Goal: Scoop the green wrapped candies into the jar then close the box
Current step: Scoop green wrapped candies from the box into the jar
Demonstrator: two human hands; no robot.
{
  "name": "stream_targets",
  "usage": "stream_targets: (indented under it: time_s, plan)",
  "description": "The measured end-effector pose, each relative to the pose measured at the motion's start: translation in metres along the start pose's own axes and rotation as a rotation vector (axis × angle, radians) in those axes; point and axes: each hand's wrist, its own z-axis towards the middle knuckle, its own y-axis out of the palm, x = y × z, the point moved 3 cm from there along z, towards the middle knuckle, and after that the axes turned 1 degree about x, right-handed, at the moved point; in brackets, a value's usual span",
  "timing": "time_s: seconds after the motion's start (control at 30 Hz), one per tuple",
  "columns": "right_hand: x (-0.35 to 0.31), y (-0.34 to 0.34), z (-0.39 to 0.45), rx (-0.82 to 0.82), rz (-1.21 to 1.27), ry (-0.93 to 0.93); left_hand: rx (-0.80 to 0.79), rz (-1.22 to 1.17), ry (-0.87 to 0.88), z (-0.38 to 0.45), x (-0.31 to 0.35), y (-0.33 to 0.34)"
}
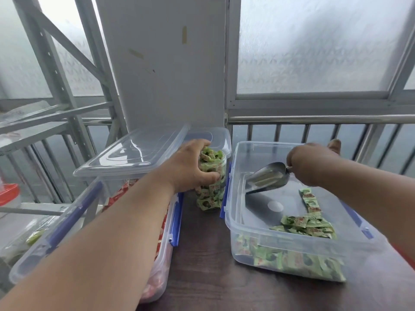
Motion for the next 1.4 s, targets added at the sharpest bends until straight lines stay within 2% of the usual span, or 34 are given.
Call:
stream_targets:
  time_s: [0.13, 0.23, 0.33, 0.5, 0.57, 0.73, 0.87, 1.0, 1.17, 1.4]
  plan:
    - [0.002, -0.005, -0.016, -0.048, 0.051, -0.104, 0.003, -0.003, -0.002, -0.002, 0.0, 0.002]
    - [0.014, 0.0, -0.015, -0.082, 0.218, -0.103, -0.008, -0.019, -0.001, -0.002, 0.001, 0.004]
    - [0.025, -0.001, -0.012, -0.083, 0.114, -0.1, 0.002, -0.018, -0.013, -0.001, -0.003, 0.002]
    - [0.04, -0.009, -0.012, 0.229, -0.056, -0.169, -0.009, -0.084, -0.02, -0.001, -0.002, 0.004]
    - [0.037, -0.013, -0.011, 0.252, -0.048, -0.246, -0.008, -0.102, -0.02, -0.001, -0.002, 0.005]
    - [0.016, -0.015, -0.012, 0.126, 0.077, -0.462, -0.013, -0.112, -0.019, 0.0, -0.004, 0.005]
    - [-0.019, 0.017, -0.022, 0.005, 0.285, -0.515, -0.008, -0.094, -0.013, 0.001, -0.004, 0.005]
    - [-0.028, 0.025, -0.018, -0.05, 0.348, -0.5, -0.005, -0.115, -0.017, 0.001, -0.007, 0.006]
    - [-0.007, 0.007, -0.012, 0.03, 0.368, -0.41, -0.002, -0.129, -0.014, 0.002, -0.009, 0.007]
    - [0.026, -0.001, -0.003, 0.026, 0.838, -0.164, 0.0, -0.11, -0.014, 0.003, -0.012, 0.007]
